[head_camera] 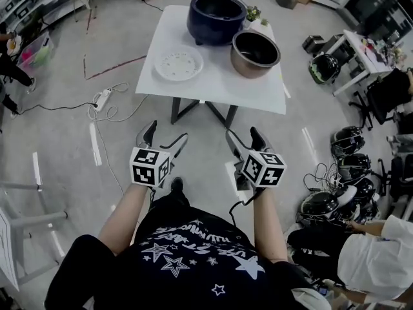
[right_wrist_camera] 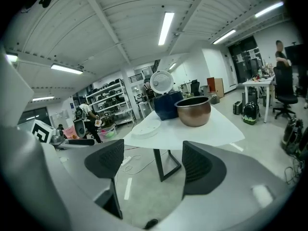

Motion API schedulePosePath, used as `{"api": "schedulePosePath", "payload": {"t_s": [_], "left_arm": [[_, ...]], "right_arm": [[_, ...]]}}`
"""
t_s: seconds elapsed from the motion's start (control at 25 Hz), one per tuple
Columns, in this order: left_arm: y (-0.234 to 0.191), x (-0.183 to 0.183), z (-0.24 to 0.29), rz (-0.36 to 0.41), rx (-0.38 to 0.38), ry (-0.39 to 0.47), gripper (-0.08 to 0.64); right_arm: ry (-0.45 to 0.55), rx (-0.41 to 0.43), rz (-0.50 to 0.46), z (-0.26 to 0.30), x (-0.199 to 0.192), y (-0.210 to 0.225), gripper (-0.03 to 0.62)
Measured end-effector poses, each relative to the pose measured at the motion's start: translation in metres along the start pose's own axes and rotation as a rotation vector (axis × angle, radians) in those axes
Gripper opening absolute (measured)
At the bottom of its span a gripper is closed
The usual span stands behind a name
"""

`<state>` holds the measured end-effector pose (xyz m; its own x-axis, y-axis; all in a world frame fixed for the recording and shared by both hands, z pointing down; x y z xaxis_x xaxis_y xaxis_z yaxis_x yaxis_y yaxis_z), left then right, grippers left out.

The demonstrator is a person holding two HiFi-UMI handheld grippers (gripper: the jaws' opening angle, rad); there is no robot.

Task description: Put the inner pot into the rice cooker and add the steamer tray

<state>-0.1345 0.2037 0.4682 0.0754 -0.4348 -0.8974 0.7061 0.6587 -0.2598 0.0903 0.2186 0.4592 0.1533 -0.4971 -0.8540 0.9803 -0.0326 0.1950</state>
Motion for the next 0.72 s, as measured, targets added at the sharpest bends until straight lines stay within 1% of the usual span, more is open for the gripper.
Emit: {"api": "schedulePosePath", "payload": {"t_s": [0.16, 0.32, 0.52, 0.72], "left_arm": [[-0.044, 0.024, 0.018, -0.006, -0.025, -0.003, 0.431], [-0.080, 0.037, 0.032, -0.022, -0.056, -0.014, 0.431], [-0.101, 0.044, 0.061, -0.031, -0.125, -0.053, 0.431], [-0.109, 0.060, 0.099, -0.036, -0.159, -0.060, 0.431]], "right_arm": [[0.001, -0.027, 0.012, 0.042, 0.027, -0.011, 0.393], [-0.002, -0.061, 0.025, 0.070, 0.044, -0.021, 0.393], [-0.012, -0.127, 0.033, 0.089, 0.054, -0.009, 0.393], [-0.003, -0.165, 0.060, 0.110, 0.072, 0.018, 0.390]]}}
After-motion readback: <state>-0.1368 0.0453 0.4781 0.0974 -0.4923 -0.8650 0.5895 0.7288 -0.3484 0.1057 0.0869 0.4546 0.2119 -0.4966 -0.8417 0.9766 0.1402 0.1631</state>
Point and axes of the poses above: the fingertips, and each gripper's own axes: z forward along the fingers, y to its right, x out of its top, the point moved 2 cm from there along -z, backward along the fingers, and after that the axes turned 13 degrees about -x, right-handed, at the moved point
